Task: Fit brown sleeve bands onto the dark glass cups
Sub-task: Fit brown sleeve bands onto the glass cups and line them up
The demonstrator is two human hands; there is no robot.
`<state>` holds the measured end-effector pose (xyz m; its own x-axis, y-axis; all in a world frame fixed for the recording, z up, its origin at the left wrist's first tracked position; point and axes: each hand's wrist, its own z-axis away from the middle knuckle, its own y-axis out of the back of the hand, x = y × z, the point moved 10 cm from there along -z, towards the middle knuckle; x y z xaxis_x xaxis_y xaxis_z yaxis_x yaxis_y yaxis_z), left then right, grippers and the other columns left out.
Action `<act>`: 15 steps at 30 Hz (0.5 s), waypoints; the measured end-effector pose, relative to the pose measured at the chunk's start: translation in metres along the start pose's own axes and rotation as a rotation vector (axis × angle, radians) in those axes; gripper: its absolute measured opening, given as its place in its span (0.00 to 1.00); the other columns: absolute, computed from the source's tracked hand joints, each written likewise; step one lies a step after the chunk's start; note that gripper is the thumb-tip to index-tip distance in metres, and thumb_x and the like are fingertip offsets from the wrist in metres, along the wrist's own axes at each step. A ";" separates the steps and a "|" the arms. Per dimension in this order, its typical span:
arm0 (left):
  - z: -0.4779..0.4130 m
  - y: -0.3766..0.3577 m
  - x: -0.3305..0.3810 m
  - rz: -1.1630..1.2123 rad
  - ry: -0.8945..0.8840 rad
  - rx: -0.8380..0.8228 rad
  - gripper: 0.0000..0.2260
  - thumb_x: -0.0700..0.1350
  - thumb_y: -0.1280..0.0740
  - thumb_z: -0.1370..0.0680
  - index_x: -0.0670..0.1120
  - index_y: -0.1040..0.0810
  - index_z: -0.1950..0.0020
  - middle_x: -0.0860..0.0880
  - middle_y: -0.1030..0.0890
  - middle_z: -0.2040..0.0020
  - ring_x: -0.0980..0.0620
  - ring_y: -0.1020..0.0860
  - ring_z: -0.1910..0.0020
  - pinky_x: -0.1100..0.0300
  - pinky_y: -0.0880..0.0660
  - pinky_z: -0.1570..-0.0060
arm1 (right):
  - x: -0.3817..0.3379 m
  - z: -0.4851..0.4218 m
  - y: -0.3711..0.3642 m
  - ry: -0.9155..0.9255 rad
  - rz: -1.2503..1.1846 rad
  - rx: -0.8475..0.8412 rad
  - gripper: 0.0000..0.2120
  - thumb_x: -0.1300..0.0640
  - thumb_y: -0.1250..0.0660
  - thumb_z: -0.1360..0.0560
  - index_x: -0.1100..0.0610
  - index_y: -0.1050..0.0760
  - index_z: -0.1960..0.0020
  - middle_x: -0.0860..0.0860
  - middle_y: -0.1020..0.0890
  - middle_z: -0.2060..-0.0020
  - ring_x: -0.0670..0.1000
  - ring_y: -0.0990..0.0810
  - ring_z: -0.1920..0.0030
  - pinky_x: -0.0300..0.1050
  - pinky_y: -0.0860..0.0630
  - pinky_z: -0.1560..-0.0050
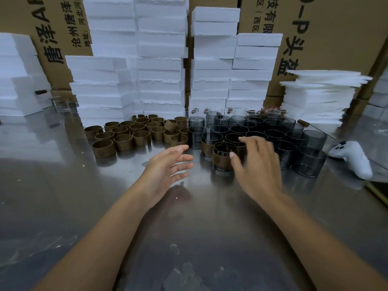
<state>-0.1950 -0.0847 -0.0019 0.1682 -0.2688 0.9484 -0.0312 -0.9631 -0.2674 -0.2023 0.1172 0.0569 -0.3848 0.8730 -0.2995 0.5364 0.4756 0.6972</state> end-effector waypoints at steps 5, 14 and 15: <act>0.001 0.002 -0.003 -0.021 0.016 0.012 0.10 0.49 0.38 0.22 0.51 0.22 0.43 0.53 0.15 0.56 0.54 0.17 0.54 0.60 0.23 0.54 | 0.065 0.005 0.050 -0.125 0.021 0.166 0.18 0.60 0.34 0.25 0.60 0.26 0.36 0.59 0.27 0.39 0.58 0.33 0.36 0.54 0.34 0.38; 0.005 0.004 -0.001 -0.014 -0.002 0.025 0.17 0.53 0.35 0.30 0.50 0.21 0.42 0.51 0.16 0.54 0.52 0.17 0.52 0.59 0.23 0.53 | 0.160 0.029 0.036 -0.562 -0.084 0.056 0.23 0.53 0.30 0.26 0.58 0.31 0.35 0.65 0.38 0.30 0.64 0.39 0.29 0.58 0.38 0.32; 0.006 0.004 -0.001 -0.014 0.000 0.030 0.17 0.53 0.35 0.29 0.51 0.21 0.43 0.51 0.16 0.54 0.52 0.17 0.52 0.58 0.23 0.53 | 0.161 0.029 0.034 -0.556 -0.096 0.048 0.22 0.53 0.29 0.26 0.58 0.31 0.36 0.64 0.37 0.31 0.63 0.37 0.30 0.57 0.36 0.34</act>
<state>-0.1896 -0.0887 -0.0045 0.1685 -0.2555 0.9520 0.0006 -0.9658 -0.2593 -0.2241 0.2766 0.0137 0.0130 0.7449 -0.6670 0.5569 0.5486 0.6236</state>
